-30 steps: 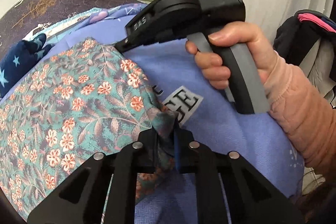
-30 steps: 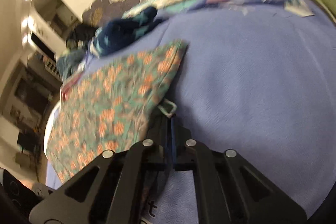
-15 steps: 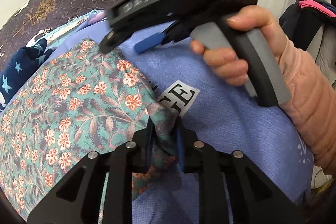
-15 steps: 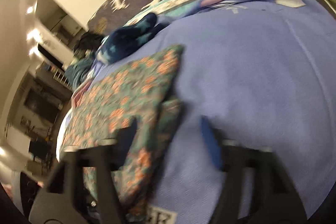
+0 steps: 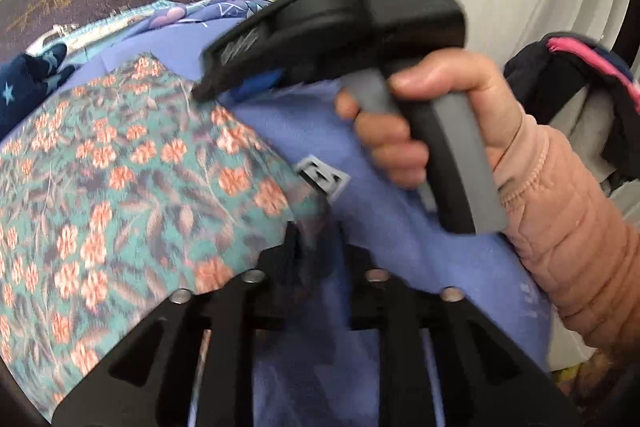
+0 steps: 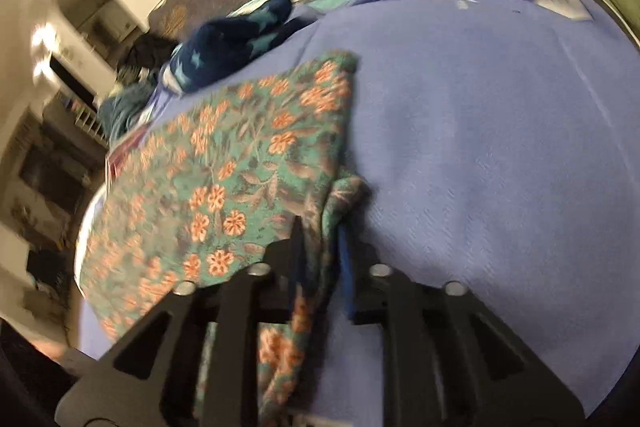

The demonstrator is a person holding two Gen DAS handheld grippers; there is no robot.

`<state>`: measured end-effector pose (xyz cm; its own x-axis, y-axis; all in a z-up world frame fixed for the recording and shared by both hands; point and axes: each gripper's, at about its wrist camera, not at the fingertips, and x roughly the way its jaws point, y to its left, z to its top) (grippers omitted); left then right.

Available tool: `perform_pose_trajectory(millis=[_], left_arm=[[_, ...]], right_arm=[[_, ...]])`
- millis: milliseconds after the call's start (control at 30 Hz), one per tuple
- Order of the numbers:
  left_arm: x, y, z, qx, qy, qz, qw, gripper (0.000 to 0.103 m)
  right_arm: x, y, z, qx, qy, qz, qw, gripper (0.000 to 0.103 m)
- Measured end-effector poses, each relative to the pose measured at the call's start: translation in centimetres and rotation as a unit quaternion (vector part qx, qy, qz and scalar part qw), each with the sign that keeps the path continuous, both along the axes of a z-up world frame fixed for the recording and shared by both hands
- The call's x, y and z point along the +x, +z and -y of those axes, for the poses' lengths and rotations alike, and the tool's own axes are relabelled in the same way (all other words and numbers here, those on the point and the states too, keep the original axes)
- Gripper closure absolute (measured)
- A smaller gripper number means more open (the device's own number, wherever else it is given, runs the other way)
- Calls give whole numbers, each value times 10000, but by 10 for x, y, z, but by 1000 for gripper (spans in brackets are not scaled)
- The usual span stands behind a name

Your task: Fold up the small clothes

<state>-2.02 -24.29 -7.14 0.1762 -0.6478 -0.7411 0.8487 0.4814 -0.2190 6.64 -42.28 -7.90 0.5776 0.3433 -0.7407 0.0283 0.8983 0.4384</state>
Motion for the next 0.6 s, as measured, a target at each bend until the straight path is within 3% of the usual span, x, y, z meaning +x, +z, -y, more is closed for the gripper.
perform_pose_trajectory(millis=[100,233,400,600], left_arm=[[-9,10,-26,-86,101,231,9996,66],[-3,17,-82,-195,736,301,9966,59],[13,15,-157,-277,1692,217,9849,54],[15,22,-205,-402,2293,261,9722,54]], right_arm=[[-28,27,5,-496,-368,263,9977,58],[-79,40,-9,-164,138,409,9989,59],[-131,23,-43,-240,674,228,9972,59],[-130,27,-88,-701,896,434,9926,59]])
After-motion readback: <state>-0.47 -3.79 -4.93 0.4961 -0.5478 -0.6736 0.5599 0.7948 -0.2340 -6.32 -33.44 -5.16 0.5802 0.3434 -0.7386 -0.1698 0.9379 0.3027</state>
